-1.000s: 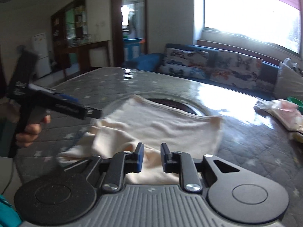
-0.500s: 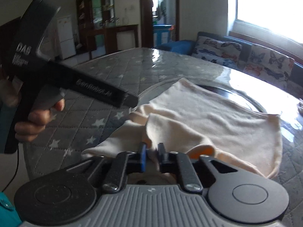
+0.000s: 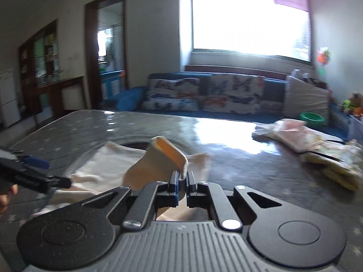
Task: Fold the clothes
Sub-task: 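Grasp a sleeve with the right gripper and pull it outward from the body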
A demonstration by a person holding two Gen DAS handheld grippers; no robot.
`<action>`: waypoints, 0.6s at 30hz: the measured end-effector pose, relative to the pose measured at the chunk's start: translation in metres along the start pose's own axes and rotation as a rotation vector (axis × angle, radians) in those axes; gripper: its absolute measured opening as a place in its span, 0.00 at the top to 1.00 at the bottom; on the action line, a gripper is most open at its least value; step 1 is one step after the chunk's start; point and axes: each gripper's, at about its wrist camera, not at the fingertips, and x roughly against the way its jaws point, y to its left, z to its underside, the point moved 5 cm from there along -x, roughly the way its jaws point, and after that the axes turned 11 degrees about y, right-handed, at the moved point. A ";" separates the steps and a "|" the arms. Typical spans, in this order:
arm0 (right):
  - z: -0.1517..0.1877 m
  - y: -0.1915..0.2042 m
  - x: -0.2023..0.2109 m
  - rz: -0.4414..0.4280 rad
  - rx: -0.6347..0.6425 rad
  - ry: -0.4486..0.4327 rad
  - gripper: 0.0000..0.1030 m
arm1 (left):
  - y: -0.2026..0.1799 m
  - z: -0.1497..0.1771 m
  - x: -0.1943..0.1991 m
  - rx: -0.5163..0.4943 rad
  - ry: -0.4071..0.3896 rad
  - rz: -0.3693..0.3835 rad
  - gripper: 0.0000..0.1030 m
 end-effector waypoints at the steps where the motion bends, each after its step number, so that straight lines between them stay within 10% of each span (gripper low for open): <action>1: 0.002 -0.013 0.003 0.035 -0.023 -0.002 0.95 | -0.006 -0.001 0.000 -0.019 -0.002 0.007 0.06; 18: 0.059 -0.137 0.007 0.365 -0.251 0.080 0.93 | -0.118 -0.002 -0.014 -0.331 0.015 0.154 0.08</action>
